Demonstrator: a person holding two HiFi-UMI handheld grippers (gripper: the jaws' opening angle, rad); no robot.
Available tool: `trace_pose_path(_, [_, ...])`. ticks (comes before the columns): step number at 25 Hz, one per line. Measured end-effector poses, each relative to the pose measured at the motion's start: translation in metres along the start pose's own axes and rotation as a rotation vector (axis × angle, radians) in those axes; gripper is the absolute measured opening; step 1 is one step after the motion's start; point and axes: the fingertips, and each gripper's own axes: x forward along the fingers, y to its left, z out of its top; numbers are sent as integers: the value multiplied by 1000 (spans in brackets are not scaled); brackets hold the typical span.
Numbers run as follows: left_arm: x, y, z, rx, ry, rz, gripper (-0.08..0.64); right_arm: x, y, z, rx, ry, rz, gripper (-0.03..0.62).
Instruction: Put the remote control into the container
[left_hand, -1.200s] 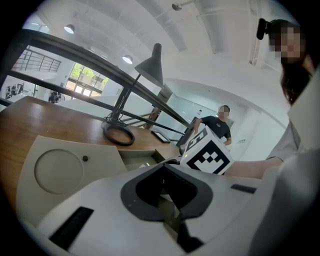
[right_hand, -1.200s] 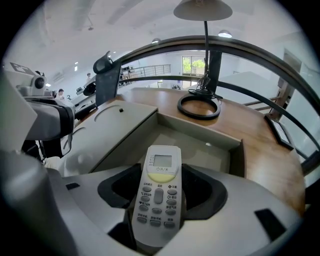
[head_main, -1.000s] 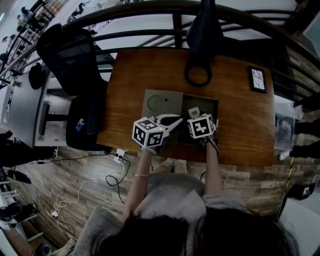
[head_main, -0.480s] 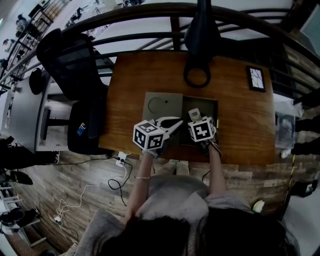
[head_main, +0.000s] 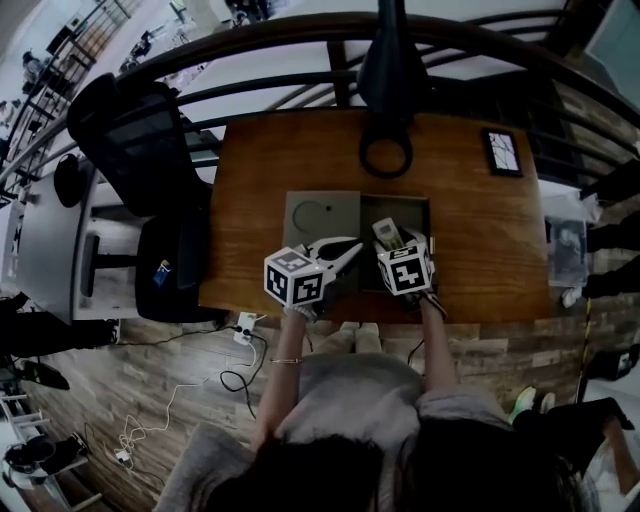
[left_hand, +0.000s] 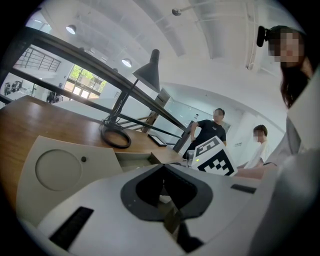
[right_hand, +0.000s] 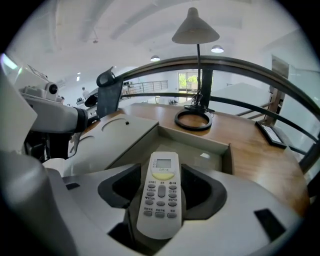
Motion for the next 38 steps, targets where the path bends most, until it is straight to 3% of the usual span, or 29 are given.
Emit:
trace_pose_path(6, [-2,-8,1,10,-8,-30,3,-24,4,8,45,-82,39,245])
trace_pose_path(15, [0,-35,2,47,-12,-97,3,-68,10,35,106,-236,96,110])
trace_pose_path(20, [-4,-45,9,77,-21,-118,3,-86,13,48,126,-296,112,66])
trace_pose_path(30, [-9,-67,24,144,-40,-154,3,-118,28,68,149,-402,194,35])
trace_pose_path(38, [-15,-81,34,186,-65,-175,3,-144,28,85,131,-475,202,29])
